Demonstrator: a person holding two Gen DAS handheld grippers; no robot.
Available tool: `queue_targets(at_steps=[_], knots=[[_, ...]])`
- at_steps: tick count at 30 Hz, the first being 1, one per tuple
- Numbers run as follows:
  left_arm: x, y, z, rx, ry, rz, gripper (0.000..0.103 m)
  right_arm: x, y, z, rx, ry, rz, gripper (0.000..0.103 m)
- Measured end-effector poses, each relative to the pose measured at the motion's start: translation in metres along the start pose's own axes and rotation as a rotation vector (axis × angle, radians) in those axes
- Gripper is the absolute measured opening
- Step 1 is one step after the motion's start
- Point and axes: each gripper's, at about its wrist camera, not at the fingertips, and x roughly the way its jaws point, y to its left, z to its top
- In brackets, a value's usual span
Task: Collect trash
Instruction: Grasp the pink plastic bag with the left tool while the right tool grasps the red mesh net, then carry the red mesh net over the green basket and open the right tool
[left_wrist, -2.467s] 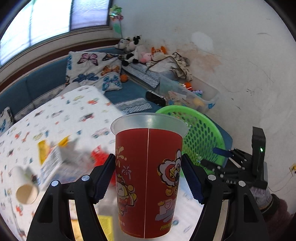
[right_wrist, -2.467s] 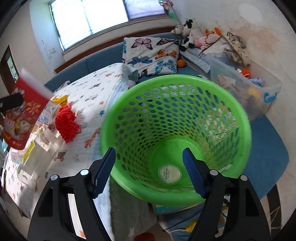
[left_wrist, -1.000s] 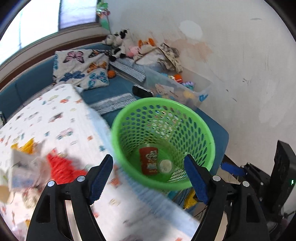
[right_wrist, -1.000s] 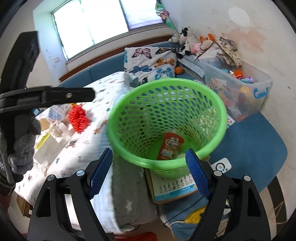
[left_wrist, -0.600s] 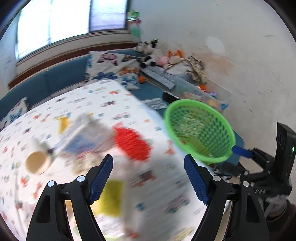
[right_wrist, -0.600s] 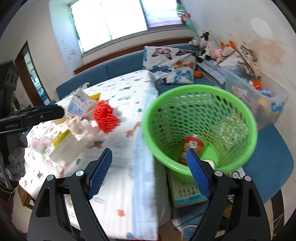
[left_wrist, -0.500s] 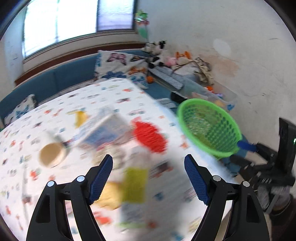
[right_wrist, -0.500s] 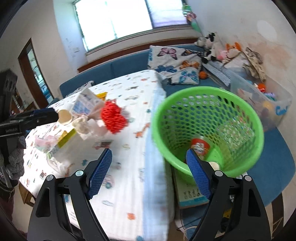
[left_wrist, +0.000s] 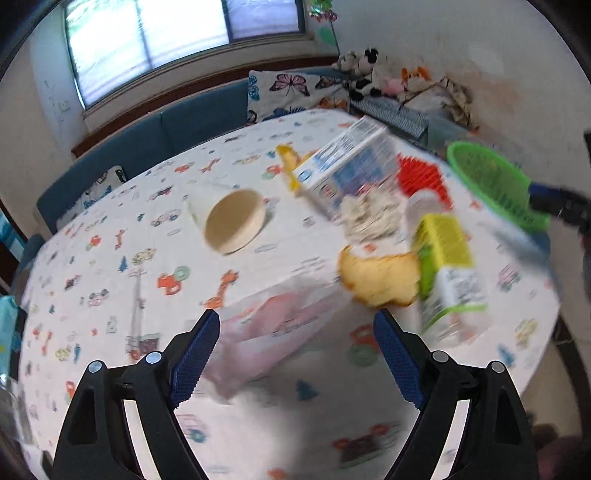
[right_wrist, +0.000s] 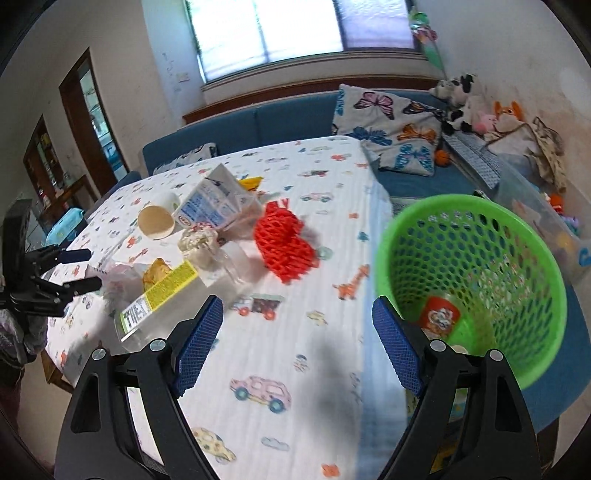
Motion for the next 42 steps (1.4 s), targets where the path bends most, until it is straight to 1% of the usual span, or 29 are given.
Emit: queue_targets(at_steps=[2,6,11,12,14,17,19,20,22,23,25,27,30,32,34,36,38,42], knots=[[0.005,0.002,-0.005,0.036,0.012,0.005,0.082,0.004,0.004,0.005,-0.009,0.003,0.005,0.083],[0.016,0.002,-0.011,0.106,0.027,0.04,0.082,0.018,0.006,0.02,-0.007,0.012,0.027,0.083],[0.029,0.002,-0.017,0.138,0.035,0.05,0.082,0.043,0.005,0.034,0.016,0.038,0.054,0.083],[0.031,0.003,-0.018,0.141,0.037,0.051,0.082,0.048,0.005,0.037,0.016,0.044,0.054,0.083],[0.034,0.002,-0.02,0.144,0.04,0.048,0.077,0.061,0.006,0.042,0.012,0.058,0.051,0.083],[0.036,0.004,-0.021,0.146,0.034,0.046,0.073,0.079,0.007,0.048,0.008,0.076,0.046,0.082],[0.036,0.005,-0.022,0.142,0.028,0.042,0.064,0.09,0.008,0.051,0.004,0.085,0.042,0.081],[0.037,0.005,-0.022,0.136,0.029,0.033,0.062,0.094,0.009,0.052,0.003,0.089,0.042,0.081],[0.037,0.007,-0.022,0.125,0.03,0.022,0.053,0.104,0.01,0.054,0.0,0.099,0.04,0.079],[0.038,0.008,-0.023,0.121,0.029,0.019,0.052,0.109,0.011,0.054,-0.002,0.104,0.039,0.078],[0.037,0.01,-0.024,0.11,0.027,0.005,0.041,0.118,0.012,0.055,-0.005,0.115,0.031,0.078],[0.036,0.012,-0.025,0.094,0.028,-0.02,0.033,0.126,0.01,0.056,-0.002,0.124,0.022,0.077],[0.032,0.014,-0.026,0.072,0.019,-0.034,0.022,0.136,0.007,0.055,0.009,0.138,0.019,0.071],[0.029,0.015,-0.027,0.059,0.014,-0.042,0.019,0.14,0.006,0.055,0.011,0.149,0.013,0.064],[0.025,0.018,-0.027,0.041,0.007,-0.059,0.014,0.144,0.004,0.053,0.014,0.16,0.011,0.059],[0.022,0.02,-0.027,0.026,0.002,-0.063,0.012,0.142,0.003,0.051,0.02,0.153,0.014,0.056],[0.019,0.021,-0.027,0.017,-0.002,-0.061,0.01,0.138,0.003,0.051,0.024,0.146,0.019,0.049],[0.011,0.023,-0.026,-0.009,-0.016,-0.071,0.008,0.123,0.003,0.05,0.024,0.114,0.022,0.048]])
